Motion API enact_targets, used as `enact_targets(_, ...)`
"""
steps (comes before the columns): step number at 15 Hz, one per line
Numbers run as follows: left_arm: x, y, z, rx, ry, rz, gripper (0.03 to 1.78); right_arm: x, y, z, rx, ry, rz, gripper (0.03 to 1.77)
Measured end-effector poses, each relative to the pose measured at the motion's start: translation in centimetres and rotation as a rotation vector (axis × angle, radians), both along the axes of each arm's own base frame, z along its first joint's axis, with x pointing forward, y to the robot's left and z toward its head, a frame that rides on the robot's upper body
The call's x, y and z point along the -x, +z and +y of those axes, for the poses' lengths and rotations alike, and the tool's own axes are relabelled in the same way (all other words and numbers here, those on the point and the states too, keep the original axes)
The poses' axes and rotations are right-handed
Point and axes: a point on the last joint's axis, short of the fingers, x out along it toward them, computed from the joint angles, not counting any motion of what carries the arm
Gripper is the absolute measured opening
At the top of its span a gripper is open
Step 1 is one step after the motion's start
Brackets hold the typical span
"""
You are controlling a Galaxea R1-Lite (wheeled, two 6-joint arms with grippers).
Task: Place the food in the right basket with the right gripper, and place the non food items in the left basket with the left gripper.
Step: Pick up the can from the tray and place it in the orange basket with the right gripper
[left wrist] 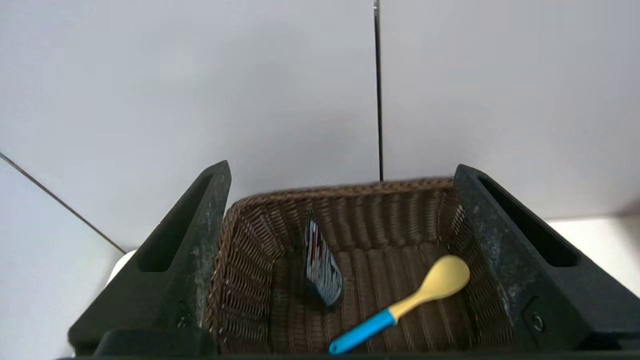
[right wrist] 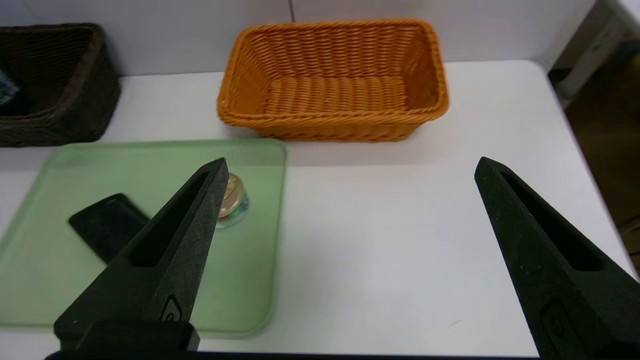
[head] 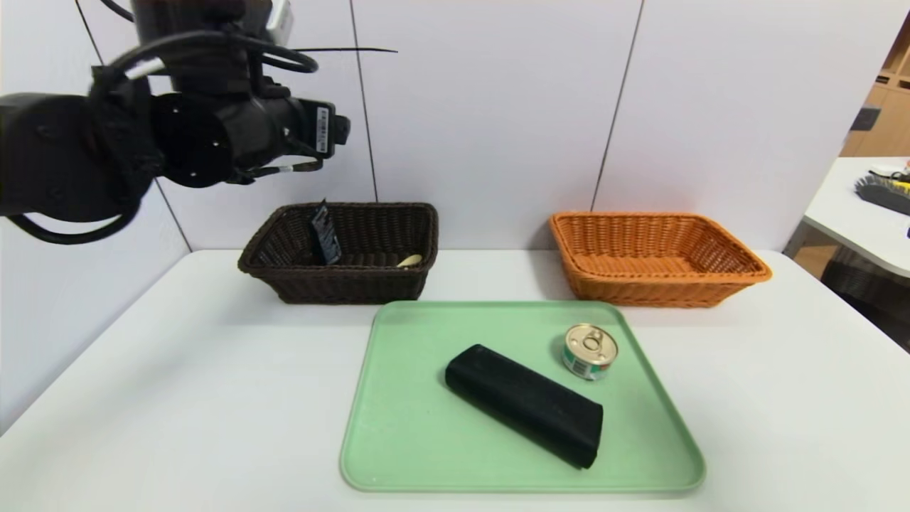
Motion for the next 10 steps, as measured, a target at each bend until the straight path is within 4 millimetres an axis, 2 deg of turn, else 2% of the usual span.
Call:
enact_targets(2,2.4,0.7,0.4,-0.010,-0.049,0.048,1.62,-0.2,0.3,0.1,0.064,0.033,-0.002,1.70)
enact_targets(5,6.3,0.0,0.2,0.026,-0.111,0.146,1.64,-0.5,-0.3,0.7,0.047,0.167,0.022,1.70)
enact_targets(7,8.8,-0.6,0.3,0.058,-0.133,0.172,1.66,-1.0,-1.6,1.0,0.035,0.234,0.065,1.70)
enact_targets(10,12.1,-1.7,1.7,0.094,-0.112,0.188,1.67,-2.1,-4.7,1.2,0.024,0.302,0.106,1.70)
